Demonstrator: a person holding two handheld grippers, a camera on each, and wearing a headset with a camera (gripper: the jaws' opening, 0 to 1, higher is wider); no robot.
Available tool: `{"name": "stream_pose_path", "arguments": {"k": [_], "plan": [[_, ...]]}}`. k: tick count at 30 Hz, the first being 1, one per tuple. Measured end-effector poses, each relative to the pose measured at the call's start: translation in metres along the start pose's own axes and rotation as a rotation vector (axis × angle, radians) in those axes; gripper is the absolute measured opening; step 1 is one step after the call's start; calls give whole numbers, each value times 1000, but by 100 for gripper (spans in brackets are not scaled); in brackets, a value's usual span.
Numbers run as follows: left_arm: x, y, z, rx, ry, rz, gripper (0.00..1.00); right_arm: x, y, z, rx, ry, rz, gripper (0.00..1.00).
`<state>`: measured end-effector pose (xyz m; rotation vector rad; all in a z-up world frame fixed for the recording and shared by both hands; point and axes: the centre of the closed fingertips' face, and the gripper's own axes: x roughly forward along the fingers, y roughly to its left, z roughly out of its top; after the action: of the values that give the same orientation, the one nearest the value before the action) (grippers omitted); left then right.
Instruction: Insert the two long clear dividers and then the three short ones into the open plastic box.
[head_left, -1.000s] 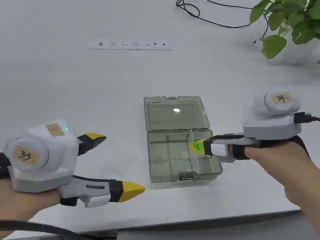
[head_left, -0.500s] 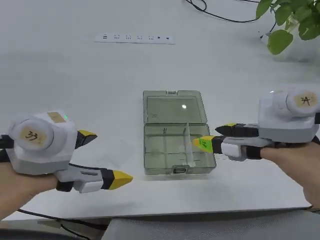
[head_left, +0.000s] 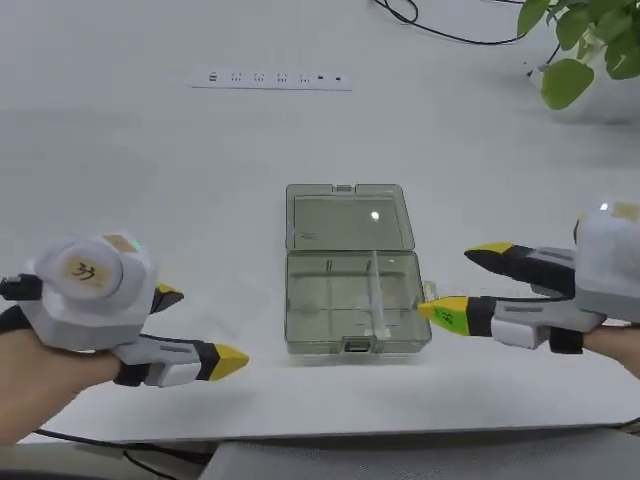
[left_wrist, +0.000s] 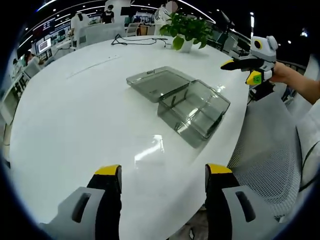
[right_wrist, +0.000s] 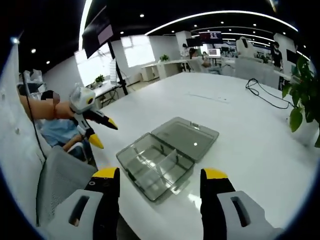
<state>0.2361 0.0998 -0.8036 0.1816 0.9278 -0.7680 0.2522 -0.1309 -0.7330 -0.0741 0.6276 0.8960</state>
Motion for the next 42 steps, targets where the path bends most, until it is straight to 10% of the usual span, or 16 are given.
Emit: {"name": "stream_pose_path", "arguments": {"k": [24,42], "plan": [[28,10,-25,-49,201,55,52,-22,5,1,-113,-106,14,67],[32,23,-33,84,303,154,37,-29,-5,17,-83,-189,-37,63]]}}
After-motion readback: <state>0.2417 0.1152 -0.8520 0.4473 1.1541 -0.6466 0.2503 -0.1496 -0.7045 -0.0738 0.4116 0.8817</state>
